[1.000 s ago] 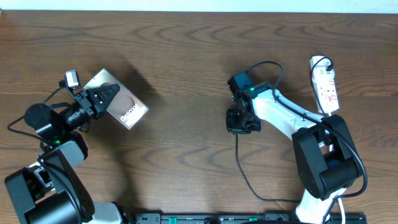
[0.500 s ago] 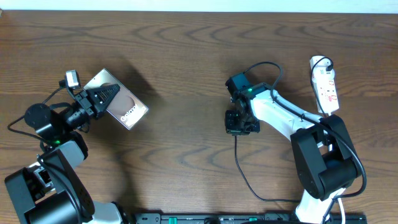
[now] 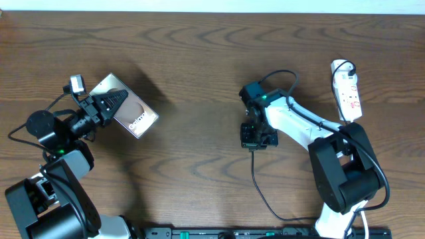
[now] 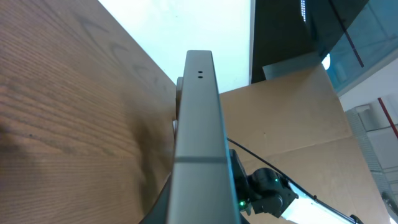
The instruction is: Plug charger to phone and switch on socket
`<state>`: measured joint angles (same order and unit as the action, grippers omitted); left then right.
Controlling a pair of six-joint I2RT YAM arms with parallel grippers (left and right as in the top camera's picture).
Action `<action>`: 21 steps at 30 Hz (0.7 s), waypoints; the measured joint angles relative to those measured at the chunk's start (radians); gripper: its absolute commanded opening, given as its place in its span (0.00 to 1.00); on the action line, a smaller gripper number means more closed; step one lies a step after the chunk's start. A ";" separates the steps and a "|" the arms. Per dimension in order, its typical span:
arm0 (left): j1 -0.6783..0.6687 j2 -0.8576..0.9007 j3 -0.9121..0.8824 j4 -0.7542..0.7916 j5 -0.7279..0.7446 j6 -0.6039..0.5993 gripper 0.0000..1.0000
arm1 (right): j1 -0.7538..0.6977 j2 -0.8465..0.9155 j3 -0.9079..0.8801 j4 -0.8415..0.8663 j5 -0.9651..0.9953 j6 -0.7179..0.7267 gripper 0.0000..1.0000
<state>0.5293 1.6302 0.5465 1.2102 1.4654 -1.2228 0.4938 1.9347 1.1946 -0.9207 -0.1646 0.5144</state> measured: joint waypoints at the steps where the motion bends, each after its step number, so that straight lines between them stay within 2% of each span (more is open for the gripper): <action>1: 0.000 0.000 0.000 0.000 0.000 0.000 0.07 | 0.004 0.000 0.000 -0.008 0.000 0.000 0.01; 21: 0.000 0.000 0.000 0.000 0.007 0.023 0.08 | 0.071 -0.042 -0.086 0.000 -0.027 0.026 0.01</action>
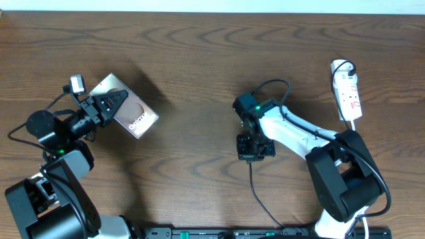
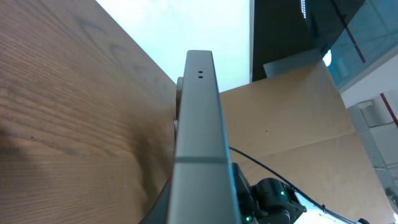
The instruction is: Plug charger to phone and switch on socket
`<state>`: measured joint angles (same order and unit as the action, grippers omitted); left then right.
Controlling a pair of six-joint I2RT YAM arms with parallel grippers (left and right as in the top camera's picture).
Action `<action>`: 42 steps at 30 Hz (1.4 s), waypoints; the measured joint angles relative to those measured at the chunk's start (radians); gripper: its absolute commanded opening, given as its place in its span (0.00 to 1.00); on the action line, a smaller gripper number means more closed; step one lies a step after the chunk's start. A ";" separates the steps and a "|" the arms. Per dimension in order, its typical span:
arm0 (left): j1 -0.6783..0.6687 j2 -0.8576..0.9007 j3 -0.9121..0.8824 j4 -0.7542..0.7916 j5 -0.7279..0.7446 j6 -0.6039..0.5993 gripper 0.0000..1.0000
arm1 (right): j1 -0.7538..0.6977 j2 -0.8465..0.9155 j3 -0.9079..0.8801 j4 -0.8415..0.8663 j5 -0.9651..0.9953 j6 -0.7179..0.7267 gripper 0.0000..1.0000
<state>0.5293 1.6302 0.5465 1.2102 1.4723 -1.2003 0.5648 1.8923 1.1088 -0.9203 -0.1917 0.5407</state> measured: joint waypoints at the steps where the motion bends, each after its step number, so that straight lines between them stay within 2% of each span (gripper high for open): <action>1: 0.000 0.000 0.000 0.000 0.002 0.000 0.07 | 0.000 -0.002 -0.004 0.004 -0.004 0.000 0.01; 4: 0.000 0.000 0.000 0.000 0.011 0.000 0.07 | -0.001 -0.005 -0.011 0.021 -0.024 0.000 0.01; 7: 0.000 0.000 0.000 0.000 0.023 0.000 0.07 | 0.000 -0.010 -0.027 0.124 -0.145 -0.034 0.01; 13: 0.000 0.000 0.000 0.000 0.045 0.000 0.07 | 0.006 0.064 -0.065 0.404 -0.534 -0.244 0.01; 22: 0.000 0.000 0.000 0.000 0.049 -0.001 0.07 | 0.027 0.091 -0.084 0.509 -0.863 -0.509 0.01; 34: -0.006 0.000 0.000 0.000 0.074 -0.001 0.08 | 0.029 0.091 -0.084 0.550 -1.055 -0.789 0.01; 42: -0.071 0.000 0.000 0.001 0.075 0.000 0.08 | 0.029 0.091 -0.084 0.620 -1.125 -0.846 0.01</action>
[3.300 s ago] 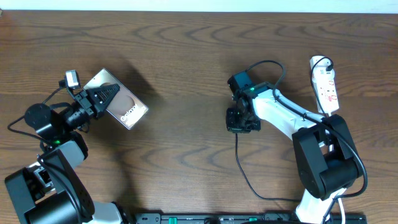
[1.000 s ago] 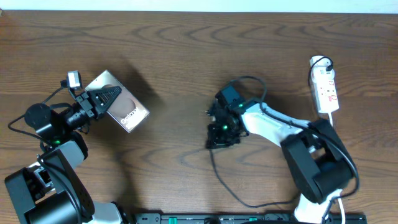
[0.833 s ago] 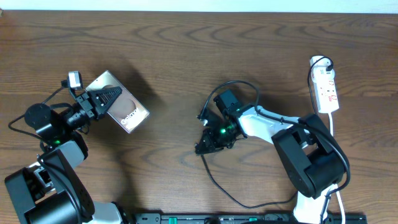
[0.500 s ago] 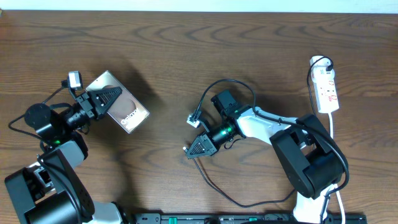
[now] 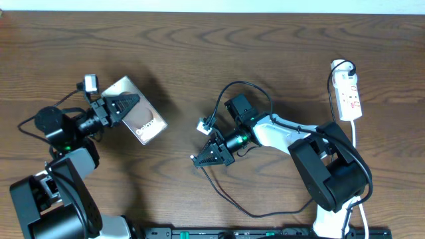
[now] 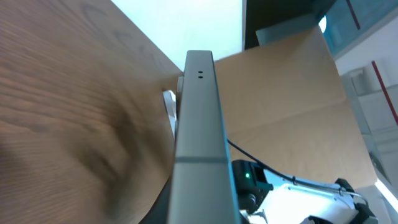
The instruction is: Plug charger to phone and switch on socket
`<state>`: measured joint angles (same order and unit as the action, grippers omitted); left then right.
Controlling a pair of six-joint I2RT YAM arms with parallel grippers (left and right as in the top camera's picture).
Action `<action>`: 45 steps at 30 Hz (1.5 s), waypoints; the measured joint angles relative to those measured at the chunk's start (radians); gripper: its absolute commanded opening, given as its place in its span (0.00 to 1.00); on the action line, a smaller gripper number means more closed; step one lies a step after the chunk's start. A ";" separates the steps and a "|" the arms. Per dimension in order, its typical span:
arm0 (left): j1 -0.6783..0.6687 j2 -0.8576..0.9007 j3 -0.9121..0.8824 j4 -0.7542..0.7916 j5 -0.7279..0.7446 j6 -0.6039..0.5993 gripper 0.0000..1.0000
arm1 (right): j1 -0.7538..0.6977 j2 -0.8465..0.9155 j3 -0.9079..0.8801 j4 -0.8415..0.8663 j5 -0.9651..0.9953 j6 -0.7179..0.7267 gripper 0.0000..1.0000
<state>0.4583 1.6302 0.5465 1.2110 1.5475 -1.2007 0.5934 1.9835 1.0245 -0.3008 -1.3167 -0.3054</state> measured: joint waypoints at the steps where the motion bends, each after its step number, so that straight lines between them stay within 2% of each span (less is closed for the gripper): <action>1: -0.008 0.000 0.000 0.000 0.000 0.000 0.07 | 0.000 0.000 0.000 0.019 -0.014 -0.003 0.01; 8: -0.071 0.000 0.000 0.000 0.000 0.000 0.07 | 0.002 0.000 -0.003 0.230 -0.086 0.067 0.01; 17: -0.144 0.000 0.000 0.000 -0.008 0.004 0.07 | 0.039 0.000 -0.006 0.615 -0.111 0.346 0.01; 20: -0.158 0.000 0.000 0.001 -0.012 0.004 0.08 | 0.046 0.000 -0.005 0.690 -0.112 0.423 0.01; 30: -0.167 0.000 0.000 0.001 -0.016 0.005 0.07 | 0.052 0.000 -0.005 0.718 -0.080 0.557 0.01; 45: -0.167 0.000 0.000 0.000 -0.020 0.032 0.07 | 0.052 0.000 -0.005 0.727 -0.066 0.584 0.01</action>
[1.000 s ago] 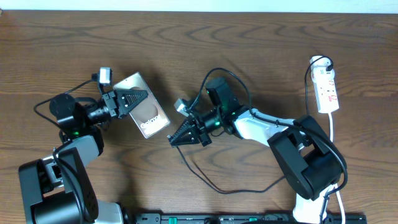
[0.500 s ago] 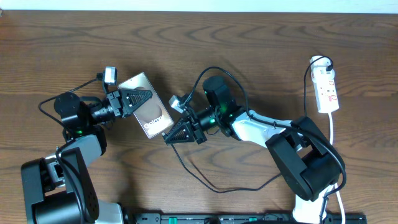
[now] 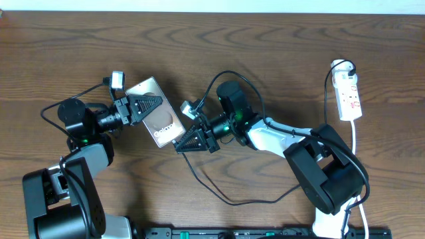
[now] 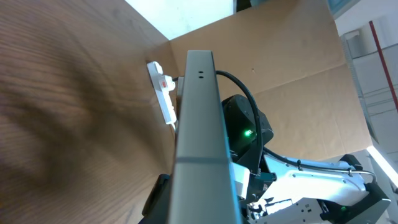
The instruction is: Plug charger to phone and switch on socket
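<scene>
My left gripper (image 3: 147, 106) is shut on the phone (image 3: 161, 122), holding it on edge above the table. In the left wrist view the phone's grey edge (image 4: 199, 118) fills the centre. Pointing left just right of the phone, my right gripper (image 3: 188, 142) is shut on the black charger cable (image 3: 210, 188). The cable's white connector (image 3: 188, 108) sticks out beside the phone's right end, and contact cannot be told. The white power strip (image 3: 346, 89) lies at the far right, and also shows as the power strip (image 4: 162, 91) in the left wrist view.
The black cable loops over the right arm (image 3: 279, 136) and sweeps across the wooden table (image 3: 219, 40) toward the front right. A white lead (image 3: 355, 143) runs from the power strip toward the table's front edge.
My left gripper has carried the phone to the right, toward the centre. My right gripper has moved left and back, so the white connector now sits next to the phone's end.
At first my left gripper held the phone at the left, while the right gripper pointed down at the cable right of centre. It then stood slightly further left. Later it pointed left with the connector raised. Now phone and connector are together near the centre.
</scene>
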`<state>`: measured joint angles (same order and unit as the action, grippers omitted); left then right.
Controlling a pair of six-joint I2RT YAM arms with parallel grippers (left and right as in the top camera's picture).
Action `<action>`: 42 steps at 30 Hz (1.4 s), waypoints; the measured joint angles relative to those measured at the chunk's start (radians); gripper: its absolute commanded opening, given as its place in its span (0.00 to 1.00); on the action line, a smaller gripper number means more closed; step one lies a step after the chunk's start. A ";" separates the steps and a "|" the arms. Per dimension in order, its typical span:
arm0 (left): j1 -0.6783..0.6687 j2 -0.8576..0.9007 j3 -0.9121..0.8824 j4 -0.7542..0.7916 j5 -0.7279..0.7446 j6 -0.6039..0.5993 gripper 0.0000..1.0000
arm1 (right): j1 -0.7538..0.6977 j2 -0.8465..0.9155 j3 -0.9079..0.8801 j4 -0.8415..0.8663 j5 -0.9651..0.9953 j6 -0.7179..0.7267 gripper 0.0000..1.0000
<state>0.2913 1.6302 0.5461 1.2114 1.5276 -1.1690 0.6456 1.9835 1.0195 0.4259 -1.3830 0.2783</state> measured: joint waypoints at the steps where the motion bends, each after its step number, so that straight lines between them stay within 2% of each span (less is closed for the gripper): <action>1: 0.000 0.000 0.000 0.000 0.000 0.002 0.08 | 0.000 0.000 0.000 0.000 0.000 0.000 0.01; 34: 0.000 0.000 0.000 0.000 0.005 0.017 0.08 | 0.000 0.000 0.000 0.005 0.015 0.033 0.01; 42: 0.003 0.000 0.000 0.001 -0.008 0.010 0.07 | 0.000 0.000 -0.005 0.095 0.010 0.137 0.01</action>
<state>0.2943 1.6302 0.5465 1.2125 1.5200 -1.1591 0.6453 1.9835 1.0145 0.5209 -1.3735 0.4149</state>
